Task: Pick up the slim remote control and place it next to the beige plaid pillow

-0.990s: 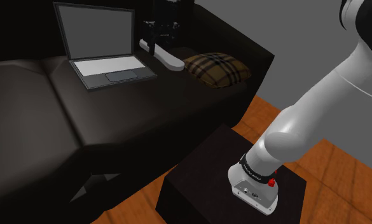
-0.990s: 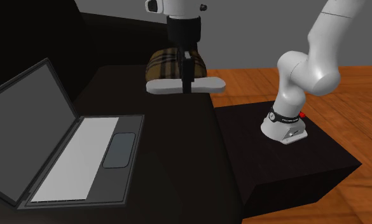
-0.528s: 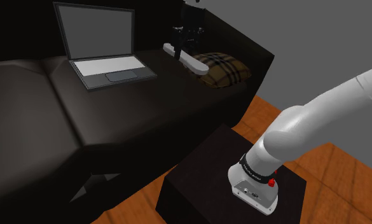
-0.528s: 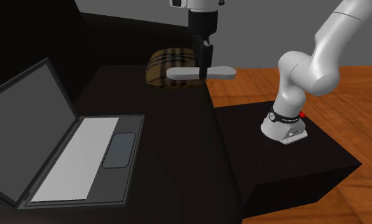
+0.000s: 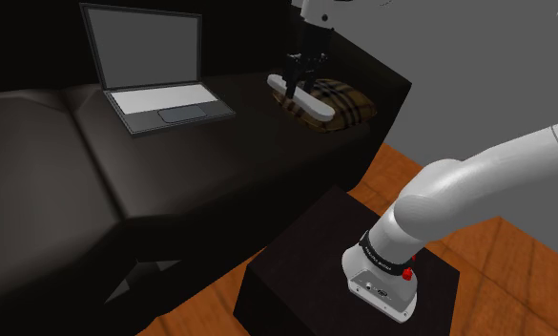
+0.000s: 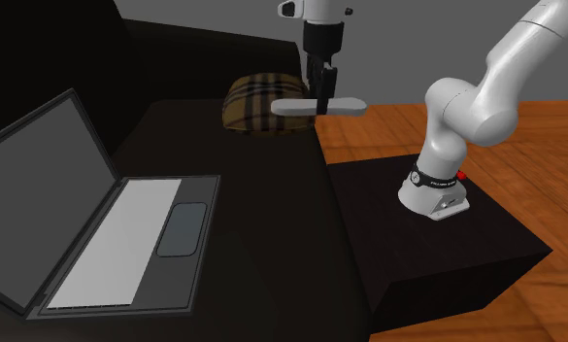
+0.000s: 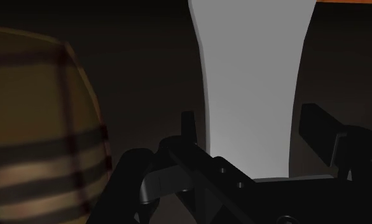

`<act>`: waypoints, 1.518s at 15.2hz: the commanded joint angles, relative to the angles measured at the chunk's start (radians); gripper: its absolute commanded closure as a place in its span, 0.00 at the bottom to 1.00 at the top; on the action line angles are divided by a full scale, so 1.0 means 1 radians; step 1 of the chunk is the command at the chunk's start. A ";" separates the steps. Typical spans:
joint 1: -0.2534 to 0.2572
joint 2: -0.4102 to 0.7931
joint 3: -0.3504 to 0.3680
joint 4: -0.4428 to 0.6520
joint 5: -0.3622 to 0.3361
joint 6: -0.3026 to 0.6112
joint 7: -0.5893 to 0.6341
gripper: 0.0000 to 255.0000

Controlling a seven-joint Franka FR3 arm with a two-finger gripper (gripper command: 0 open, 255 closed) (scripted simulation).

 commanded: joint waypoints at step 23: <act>0.002 0.076 0.010 -0.265 0.006 0.342 -0.004 1.00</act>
